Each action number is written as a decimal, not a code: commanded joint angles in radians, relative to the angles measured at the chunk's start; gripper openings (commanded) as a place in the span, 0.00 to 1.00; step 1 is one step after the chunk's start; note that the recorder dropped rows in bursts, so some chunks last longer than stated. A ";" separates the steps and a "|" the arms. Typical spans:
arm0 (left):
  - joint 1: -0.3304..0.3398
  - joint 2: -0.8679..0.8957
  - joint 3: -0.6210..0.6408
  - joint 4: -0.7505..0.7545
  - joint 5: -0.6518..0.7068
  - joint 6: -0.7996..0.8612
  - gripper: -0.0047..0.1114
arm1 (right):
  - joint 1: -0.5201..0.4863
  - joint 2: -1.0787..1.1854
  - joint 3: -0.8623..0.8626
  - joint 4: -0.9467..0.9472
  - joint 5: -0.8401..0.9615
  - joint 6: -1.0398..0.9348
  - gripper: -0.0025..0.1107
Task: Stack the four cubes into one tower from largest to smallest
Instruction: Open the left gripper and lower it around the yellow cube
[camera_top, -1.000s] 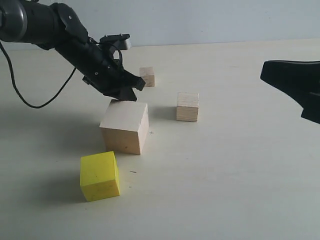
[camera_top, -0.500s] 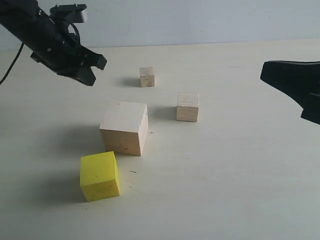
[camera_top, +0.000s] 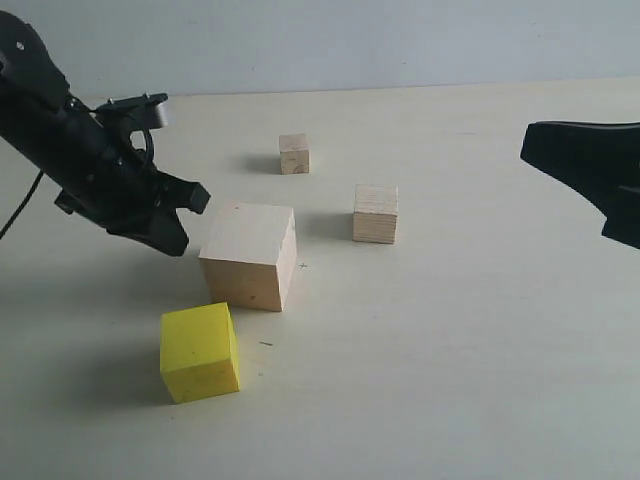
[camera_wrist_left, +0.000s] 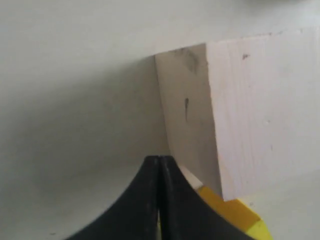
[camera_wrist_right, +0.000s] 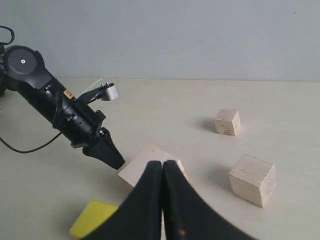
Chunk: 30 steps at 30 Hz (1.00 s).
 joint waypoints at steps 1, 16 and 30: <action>-0.034 -0.011 0.031 -0.044 -0.040 0.029 0.04 | 0.003 0.005 -0.007 -0.002 -0.005 0.001 0.02; -0.082 -0.011 0.037 -0.070 -0.102 0.029 0.04 | 0.003 0.005 -0.007 -0.002 -0.017 0.001 0.02; -0.082 -0.243 0.037 0.023 0.072 0.014 0.04 | 0.003 0.005 -0.007 -0.063 -0.025 0.016 0.02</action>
